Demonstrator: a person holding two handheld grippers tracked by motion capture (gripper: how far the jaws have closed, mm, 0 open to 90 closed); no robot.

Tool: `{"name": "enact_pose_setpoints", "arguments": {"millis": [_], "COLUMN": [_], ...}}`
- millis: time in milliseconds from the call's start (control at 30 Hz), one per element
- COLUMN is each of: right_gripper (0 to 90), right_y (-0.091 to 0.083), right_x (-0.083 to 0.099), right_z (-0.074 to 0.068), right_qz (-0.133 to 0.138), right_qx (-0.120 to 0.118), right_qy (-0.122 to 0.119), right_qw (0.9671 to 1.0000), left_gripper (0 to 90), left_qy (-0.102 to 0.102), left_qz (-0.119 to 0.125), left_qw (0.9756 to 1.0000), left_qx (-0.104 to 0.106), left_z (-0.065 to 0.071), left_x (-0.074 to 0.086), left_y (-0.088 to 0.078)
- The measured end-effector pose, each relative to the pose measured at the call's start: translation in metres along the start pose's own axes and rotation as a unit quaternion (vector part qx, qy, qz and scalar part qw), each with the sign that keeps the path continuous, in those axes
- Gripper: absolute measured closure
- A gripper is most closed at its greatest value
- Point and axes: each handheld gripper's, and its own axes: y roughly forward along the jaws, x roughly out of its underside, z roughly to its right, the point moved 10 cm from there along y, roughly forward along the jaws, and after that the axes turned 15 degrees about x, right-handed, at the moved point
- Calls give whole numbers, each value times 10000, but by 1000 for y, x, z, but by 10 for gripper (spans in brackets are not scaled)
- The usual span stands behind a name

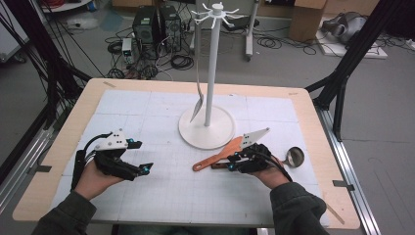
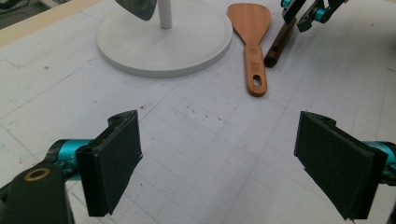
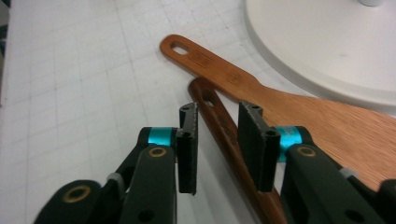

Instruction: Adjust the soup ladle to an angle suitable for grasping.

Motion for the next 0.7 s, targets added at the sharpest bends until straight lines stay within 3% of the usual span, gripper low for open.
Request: {"name": "enact_pose_setpoints", "arguments": {"millis": [200,700], "right_gripper": [577,558], "right_y": [-5,-2], "right_x": [14,42], "right_z": [13,27], "right_qz": [-219,-659], "right_qx": [96,352], "right_qy": [-26,-203], "right_qw": [9997,9970], "left_gripper": [153,153], "left_qy": [-11,0], "left_qz": [6,-5], "left_qw": [10000,10000], "left_qx": [-6,-3], "left_z": [0,0], "left_x": [0,0], "left_y": [0,0]}}
